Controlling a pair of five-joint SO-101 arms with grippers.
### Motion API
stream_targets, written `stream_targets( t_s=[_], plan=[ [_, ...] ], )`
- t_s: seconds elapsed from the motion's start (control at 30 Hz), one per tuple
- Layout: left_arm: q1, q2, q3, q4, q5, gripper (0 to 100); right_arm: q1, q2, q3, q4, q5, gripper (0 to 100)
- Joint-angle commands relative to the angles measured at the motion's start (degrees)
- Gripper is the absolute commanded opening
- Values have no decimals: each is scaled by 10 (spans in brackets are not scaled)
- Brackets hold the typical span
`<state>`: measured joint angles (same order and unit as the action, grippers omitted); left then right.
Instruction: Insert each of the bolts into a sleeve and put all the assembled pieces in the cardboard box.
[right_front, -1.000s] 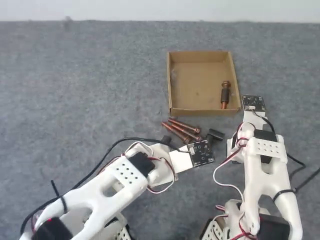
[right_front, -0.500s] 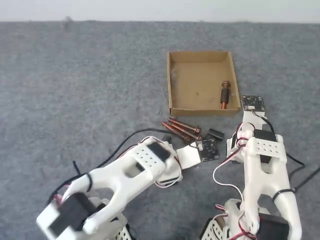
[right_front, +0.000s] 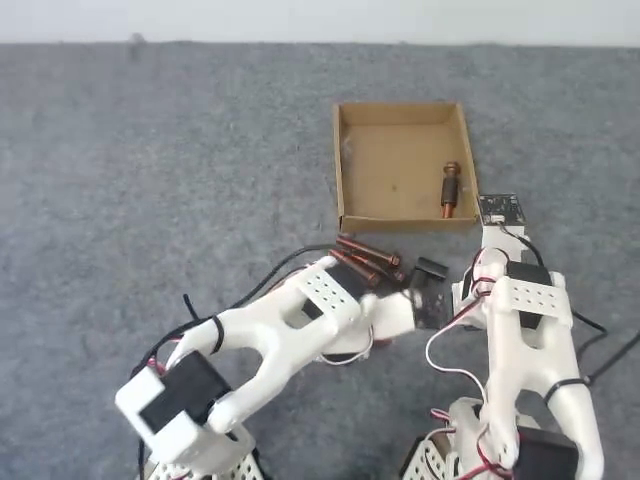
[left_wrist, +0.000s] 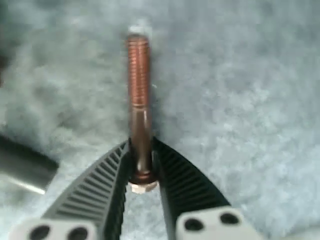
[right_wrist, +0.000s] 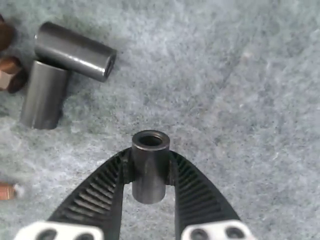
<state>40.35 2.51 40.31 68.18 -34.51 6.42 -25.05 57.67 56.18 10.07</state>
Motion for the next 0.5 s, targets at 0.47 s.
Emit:
stream_targets(
  t_s=[0.47],
  plan=[
    [-251,-294,40,102,-261,11,3,-26,1,-17,9,9]
  ],
)
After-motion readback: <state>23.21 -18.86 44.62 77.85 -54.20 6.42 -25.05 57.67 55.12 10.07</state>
